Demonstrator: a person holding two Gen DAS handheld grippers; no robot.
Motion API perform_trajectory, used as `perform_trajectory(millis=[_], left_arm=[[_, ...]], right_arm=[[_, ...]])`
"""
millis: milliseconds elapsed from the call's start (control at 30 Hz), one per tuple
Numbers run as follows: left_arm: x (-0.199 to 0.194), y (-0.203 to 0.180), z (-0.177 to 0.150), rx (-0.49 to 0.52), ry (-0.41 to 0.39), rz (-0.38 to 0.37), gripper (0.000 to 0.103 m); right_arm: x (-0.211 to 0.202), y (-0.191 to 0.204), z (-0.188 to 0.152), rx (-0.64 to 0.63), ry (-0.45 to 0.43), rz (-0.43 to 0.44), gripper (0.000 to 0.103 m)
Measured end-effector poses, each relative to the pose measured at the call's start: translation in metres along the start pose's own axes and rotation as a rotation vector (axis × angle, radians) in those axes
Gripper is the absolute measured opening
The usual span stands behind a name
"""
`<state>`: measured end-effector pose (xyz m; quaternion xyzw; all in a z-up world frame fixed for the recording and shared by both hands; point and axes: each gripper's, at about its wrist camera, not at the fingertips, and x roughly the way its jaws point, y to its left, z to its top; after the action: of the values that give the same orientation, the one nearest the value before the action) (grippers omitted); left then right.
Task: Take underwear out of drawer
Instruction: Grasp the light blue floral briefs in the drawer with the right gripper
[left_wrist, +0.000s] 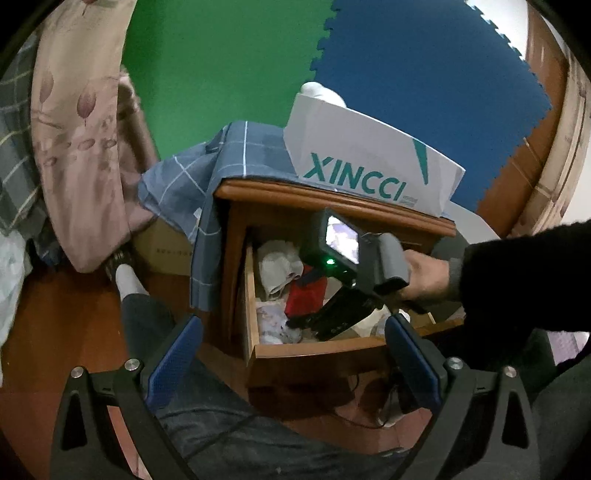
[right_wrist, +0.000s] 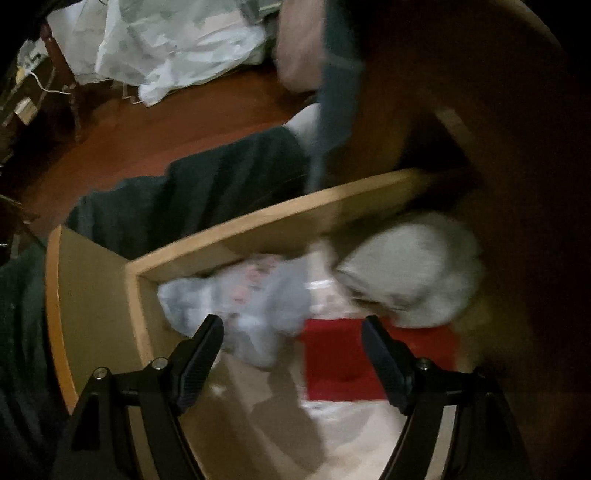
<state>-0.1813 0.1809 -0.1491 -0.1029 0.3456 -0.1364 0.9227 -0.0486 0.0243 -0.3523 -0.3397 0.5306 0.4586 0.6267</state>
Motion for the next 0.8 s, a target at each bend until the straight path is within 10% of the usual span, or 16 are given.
perform_trajectory(millis=[333, 433, 467, 800], left_arm=[[0.005, 0.012, -0.01, -0.081, 0.029, 0.019, 0.098], [0.004, 0.014, -0.01, -0.086, 0.028, 0.027, 0.098], [0.005, 0.014, -0.01, -0.09, 0.029, 0.031, 0.098], [0.008, -0.002, -0.004, -0.076, 0.022, 0.032, 0.097]], right_arm=[[0.061, -0.002, 0.016, 0.006, 0.149, 0.13, 0.08], [0.058, -0.001, 0.016, 0.001, 0.117, 0.111, 0.067], [0.054, 0.0, 0.015, 0.005, 0.103, 0.136, 0.031], [-0.055, -0.006, -0.035, 0.109, -0.147, -0.011, 0.029]])
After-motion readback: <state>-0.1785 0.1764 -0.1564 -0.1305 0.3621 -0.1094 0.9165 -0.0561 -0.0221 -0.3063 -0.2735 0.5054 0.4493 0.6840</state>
